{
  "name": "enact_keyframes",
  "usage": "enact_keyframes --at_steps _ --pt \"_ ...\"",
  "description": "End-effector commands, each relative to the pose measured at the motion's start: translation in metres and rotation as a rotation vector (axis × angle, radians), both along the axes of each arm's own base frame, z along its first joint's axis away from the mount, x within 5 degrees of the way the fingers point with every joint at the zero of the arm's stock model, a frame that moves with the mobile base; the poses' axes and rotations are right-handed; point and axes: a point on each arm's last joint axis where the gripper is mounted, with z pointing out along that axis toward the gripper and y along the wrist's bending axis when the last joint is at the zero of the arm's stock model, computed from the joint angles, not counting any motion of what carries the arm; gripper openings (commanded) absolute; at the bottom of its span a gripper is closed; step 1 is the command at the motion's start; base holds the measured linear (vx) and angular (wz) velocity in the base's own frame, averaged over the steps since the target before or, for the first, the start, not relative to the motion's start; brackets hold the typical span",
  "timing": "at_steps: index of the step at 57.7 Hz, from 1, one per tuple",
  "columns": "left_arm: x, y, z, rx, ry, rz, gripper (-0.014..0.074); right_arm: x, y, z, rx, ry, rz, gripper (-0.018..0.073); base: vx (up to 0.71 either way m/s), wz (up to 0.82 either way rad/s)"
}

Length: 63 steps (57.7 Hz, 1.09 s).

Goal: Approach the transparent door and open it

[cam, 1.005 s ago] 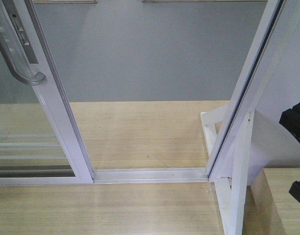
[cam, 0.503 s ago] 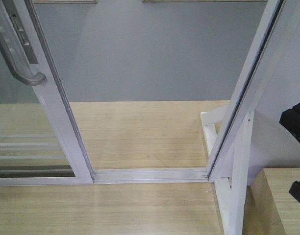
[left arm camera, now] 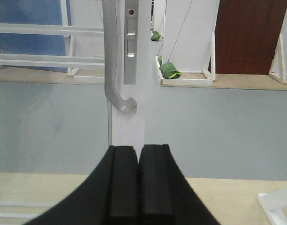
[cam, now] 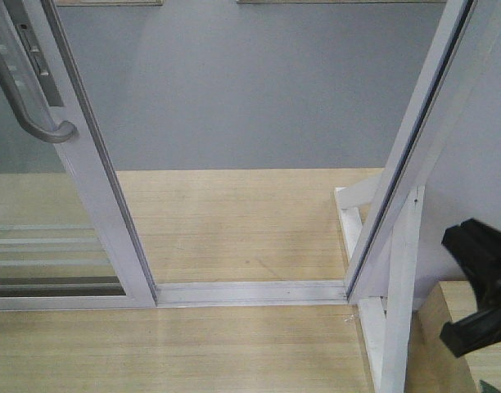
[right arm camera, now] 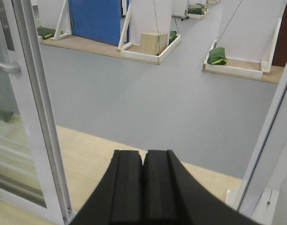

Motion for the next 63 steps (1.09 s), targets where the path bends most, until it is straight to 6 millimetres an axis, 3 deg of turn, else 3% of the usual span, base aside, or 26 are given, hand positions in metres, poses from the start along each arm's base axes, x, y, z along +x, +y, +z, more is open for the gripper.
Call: enact_keyframes --at_steps 1,5,10,27,36,63 --pt "0.0 0.0 -0.001 -0.016 -0.07 0.002 0.0 -0.003 0.0 -0.008 0.056 -0.109 0.01 -0.0003 0.0 0.0" --pt "0.0 0.0 -0.001 -0.016 -0.07 0.002 0.0 -0.012 -0.004 -0.025 0.073 -0.112 0.006 -0.0003 0.0 0.0" --pt "0.0 0.0 -0.001 -0.016 -0.07 0.002 0.0 -0.019 -0.007 -0.031 0.072 -0.089 -0.004 -0.0001 0.0 0.0" --pt "0.0 0.0 -0.001 -0.016 -0.07 0.002 0.0 -0.035 -0.026 -0.025 0.108 -0.245 -0.19 0.0 0.0 0.0" --pt "0.0 0.0 -0.001 -0.016 -0.07 0.002 0.0 -0.034 -0.031 -0.025 0.108 -0.247 -0.284 0.0 0.0 0.0" --pt "0.0 0.0 -0.001 -0.016 -0.07 0.002 0.0 -0.034 -0.032 -0.025 0.103 -0.248 -0.307 0.0 0.0 0.0"
